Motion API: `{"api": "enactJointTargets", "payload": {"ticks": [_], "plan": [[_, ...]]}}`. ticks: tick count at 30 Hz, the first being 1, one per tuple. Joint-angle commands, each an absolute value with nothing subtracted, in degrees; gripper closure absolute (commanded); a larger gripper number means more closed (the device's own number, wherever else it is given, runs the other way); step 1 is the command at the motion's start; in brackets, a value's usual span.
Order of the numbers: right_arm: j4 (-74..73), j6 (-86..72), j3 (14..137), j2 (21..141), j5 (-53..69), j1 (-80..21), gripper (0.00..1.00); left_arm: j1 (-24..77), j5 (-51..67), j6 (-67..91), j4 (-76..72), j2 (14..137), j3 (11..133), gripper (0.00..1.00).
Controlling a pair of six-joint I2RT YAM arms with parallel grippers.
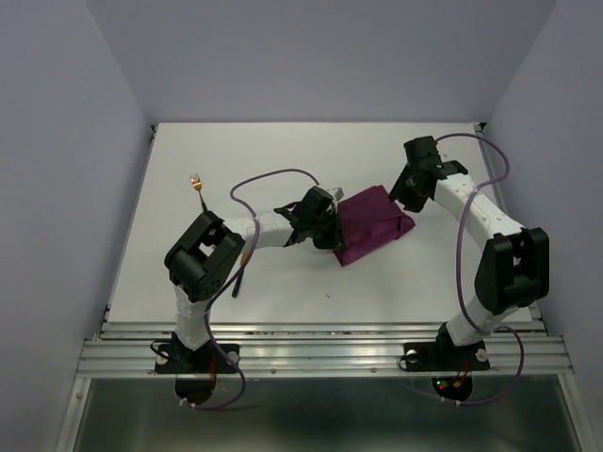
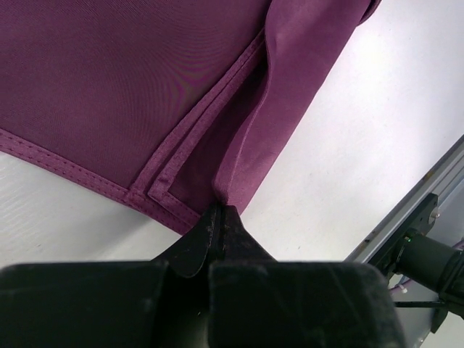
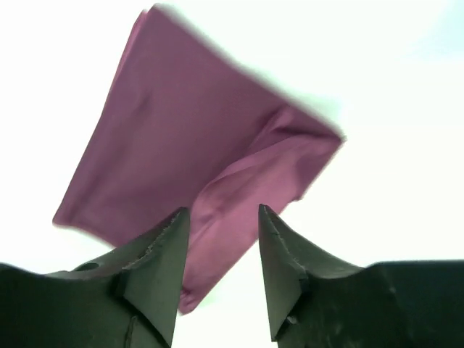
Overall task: Fold the napkin into a case and place the utensils inside
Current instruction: Fold the lower triangle-folded napkin at the center of the board.
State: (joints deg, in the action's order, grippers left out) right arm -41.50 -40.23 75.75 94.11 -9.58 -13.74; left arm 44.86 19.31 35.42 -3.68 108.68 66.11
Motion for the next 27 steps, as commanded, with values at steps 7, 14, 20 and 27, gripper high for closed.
{"api": "enactJointTargets", "payload": {"ticks": [7,14,20,27], "plan": [[-40.7,-38.59,73.57,95.88,-16.35,-6.6,0.84,42.72,22.24,34.28,-5.1,108.98,66.36,1.0],[-39.73,-38.15,73.39,99.67,-13.28,-6.59,0.86,42.19,23.2,34.28,-5.19,109.51,66.27,1.0],[-38.15,-38.06,73.13,101.51,-10.29,-6.59,0.87,41.84,23.91,33.31,-5.1,109.51,66.09,1.0],[-36.56,-38.23,73.47,103.53,-8.18,-6.59,0.87,41.4,24.34,33.05,-4.92,110.04,66.18,1.0]]}}
